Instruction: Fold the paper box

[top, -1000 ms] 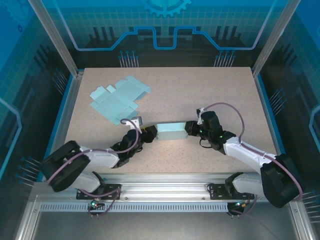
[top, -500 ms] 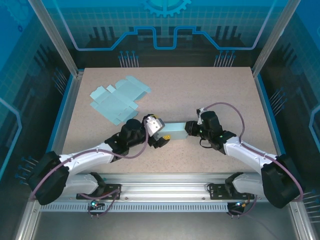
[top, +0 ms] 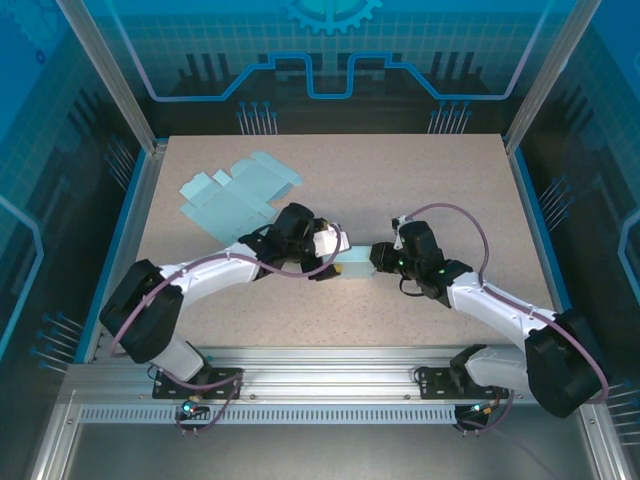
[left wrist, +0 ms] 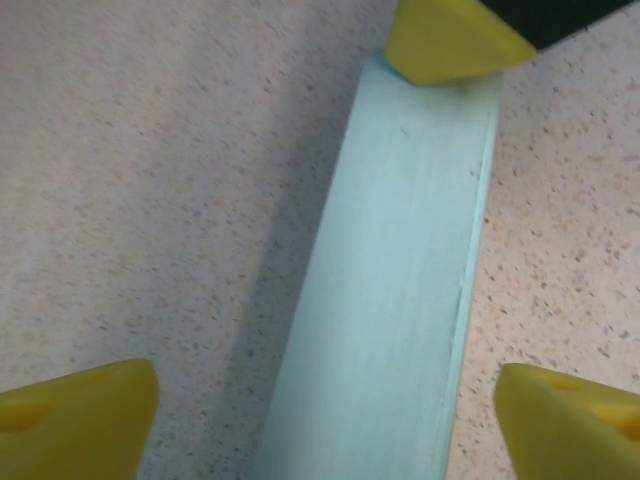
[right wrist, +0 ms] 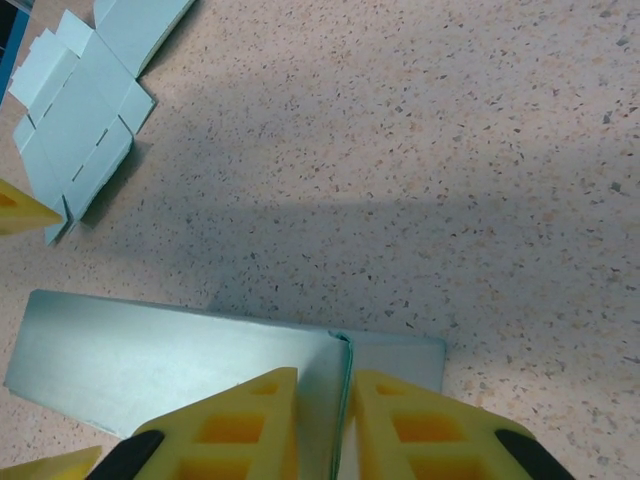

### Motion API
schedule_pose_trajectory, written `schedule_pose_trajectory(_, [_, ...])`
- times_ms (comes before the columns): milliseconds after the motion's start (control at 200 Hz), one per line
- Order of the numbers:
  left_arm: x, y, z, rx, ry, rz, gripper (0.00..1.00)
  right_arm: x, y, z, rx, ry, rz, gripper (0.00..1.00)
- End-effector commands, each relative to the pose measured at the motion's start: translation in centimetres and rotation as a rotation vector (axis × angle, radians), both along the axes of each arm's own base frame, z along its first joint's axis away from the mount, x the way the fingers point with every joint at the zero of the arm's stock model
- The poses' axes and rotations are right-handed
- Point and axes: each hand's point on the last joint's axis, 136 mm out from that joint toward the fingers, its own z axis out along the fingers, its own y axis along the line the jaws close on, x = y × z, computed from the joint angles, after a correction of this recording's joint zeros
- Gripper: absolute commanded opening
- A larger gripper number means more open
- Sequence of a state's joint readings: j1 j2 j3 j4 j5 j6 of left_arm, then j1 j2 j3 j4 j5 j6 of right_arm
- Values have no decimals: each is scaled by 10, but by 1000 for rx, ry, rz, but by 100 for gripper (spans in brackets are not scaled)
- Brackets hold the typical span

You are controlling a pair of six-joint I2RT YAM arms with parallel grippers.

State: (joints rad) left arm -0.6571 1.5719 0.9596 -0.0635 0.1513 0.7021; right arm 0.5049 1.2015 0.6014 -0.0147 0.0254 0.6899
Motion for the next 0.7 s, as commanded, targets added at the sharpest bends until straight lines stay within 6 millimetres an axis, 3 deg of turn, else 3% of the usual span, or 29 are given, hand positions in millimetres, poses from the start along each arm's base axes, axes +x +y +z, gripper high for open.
schedule_pose_trajectory(0, [-14,4,-18,79,101,-60,80,-17,-11,-20,-93,89,7,22])
schedule_pose_trajectory(135, [-9,2,-22,103,112,-56,58,-16,-11,-17,-99,82,12,22])
schedule_pose_trajectory(280, [-1,0,-19,105,71,-49,50,-15,-12,-9,-110,67,16,26])
schedule_pose_trajectory(420, [11,-7,-5,78,-22,-47,35,-16,-21,9,-143,41,-2,44])
schedule_pose_trajectory(625, [51,-29,20,37,-248,-17,34,-26,-50,56,-205,-46,-76,68])
schedule_pose_trajectory(675, [61,-37,21,46,-274,-21,34,-31,-61,65,-229,-58,-107,78])
schedule_pose_trajectory(695, [65,-40,19,53,-279,-23,34,-33,-66,69,-240,-64,-123,88])
